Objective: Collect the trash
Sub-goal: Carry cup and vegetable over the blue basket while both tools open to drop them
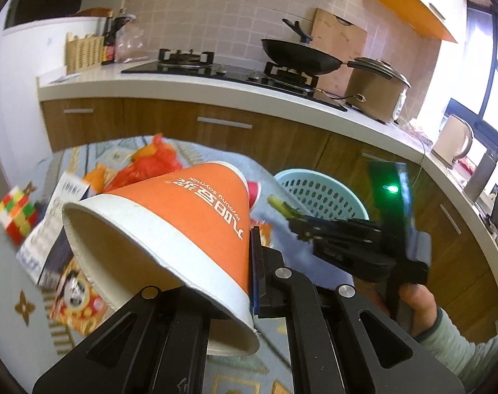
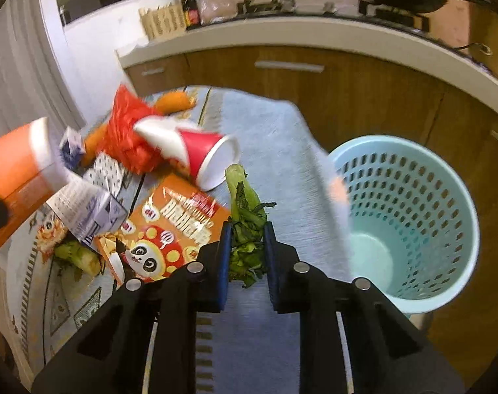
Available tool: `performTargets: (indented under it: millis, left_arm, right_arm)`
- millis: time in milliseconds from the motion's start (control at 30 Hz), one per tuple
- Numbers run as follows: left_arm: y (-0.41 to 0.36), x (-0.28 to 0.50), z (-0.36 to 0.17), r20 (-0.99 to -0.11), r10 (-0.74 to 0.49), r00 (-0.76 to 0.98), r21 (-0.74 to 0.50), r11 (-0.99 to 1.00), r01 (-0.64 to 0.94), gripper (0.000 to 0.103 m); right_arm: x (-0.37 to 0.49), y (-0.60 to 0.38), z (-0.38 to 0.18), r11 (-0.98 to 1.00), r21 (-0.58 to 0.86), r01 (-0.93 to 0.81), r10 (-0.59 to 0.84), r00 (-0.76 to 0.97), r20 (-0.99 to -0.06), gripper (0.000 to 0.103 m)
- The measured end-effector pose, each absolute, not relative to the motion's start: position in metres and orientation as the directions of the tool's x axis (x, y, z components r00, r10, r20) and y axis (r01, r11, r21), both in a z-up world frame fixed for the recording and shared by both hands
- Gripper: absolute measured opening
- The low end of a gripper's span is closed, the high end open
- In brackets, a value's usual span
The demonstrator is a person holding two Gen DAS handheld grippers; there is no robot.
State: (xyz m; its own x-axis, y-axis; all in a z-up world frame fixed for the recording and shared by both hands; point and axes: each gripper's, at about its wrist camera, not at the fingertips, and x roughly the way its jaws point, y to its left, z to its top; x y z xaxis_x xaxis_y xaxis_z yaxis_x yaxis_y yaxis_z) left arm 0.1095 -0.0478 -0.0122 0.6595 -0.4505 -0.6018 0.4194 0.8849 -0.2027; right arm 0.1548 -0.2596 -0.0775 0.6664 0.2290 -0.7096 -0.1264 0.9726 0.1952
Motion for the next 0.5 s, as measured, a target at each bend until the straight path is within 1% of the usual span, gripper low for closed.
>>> performTargets:
  millis: [67, 267, 367, 500]
  left_arm:
    - [-0.059, 0.117, -0.01, -0.606, -0.451, 0.655, -0.19, 0.882, 0.431, 0.001]
    - [-0.11, 0.148, -0.003, -0.622, -0.471, 0.626, -0.16, 0.858, 0.487, 0.001]
    - [-0.147, 0.166, 0.002, -0.627, -0.502, 0.595, -0.163, 0.832, 0.53, 0.001]
    - [-0.196, 0.186, -0.006, -0.652, -0.527, 0.545, -0.17, 0.802, 0.572, 0.001]
  right_arm:
    - [0.154, -0.272, -0.072, 0.972, 0.206, -0.113, 0.227, 0.679, -0.698, 0.016]
    - [0.157, -0.33, -0.06, 0.973, 0.229, 0.004, 0.156, 0.723, -0.673, 0.016]
    - [0.157, -0.366, -0.061, 0.973, 0.214, 0.083, 0.087, 0.728, -0.68, 0.016]
    - [0.161, -0.404, -0.07, 0.964, 0.216, 0.158, 0.04, 0.714, -0.699, 0.016]
